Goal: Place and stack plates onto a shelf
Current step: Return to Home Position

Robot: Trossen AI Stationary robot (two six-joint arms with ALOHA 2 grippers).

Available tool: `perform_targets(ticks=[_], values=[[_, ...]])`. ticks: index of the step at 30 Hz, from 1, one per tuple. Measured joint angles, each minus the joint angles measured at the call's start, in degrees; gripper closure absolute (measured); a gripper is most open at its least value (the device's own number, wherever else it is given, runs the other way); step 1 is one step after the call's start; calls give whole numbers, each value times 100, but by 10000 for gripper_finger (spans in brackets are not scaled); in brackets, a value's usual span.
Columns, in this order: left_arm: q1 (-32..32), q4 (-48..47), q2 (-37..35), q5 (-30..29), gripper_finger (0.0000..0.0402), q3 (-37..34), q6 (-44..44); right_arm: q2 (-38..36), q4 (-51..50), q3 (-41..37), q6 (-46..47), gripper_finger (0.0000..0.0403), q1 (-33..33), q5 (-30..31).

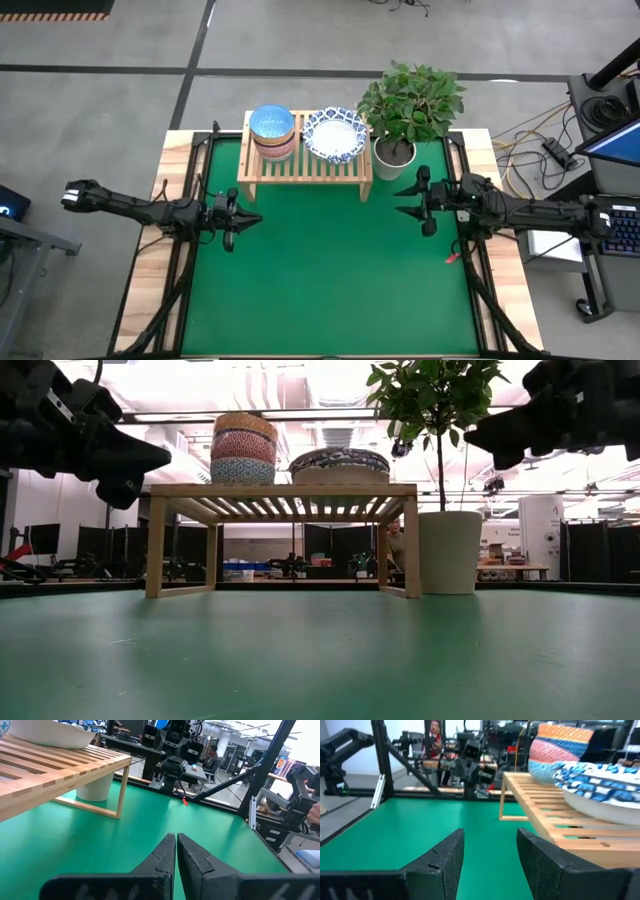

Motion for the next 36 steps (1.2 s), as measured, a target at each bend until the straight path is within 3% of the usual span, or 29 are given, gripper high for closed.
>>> perform_targets(ticks=[24,30,32,36], values=[[0,35,2,0,402,-4,325,-1705,-188,-934,324,232,-74,108],[0,90,2,0,402,-4,392,-2090,-600,-936,-80,232,-73,122],[3,415,7,204,402,-4,603,-2117,-660,-936,-137,232,-73,187],[-4,1226,-93,1173,401,9,1236,-2123,-730,-938,-254,236,-71,321]])
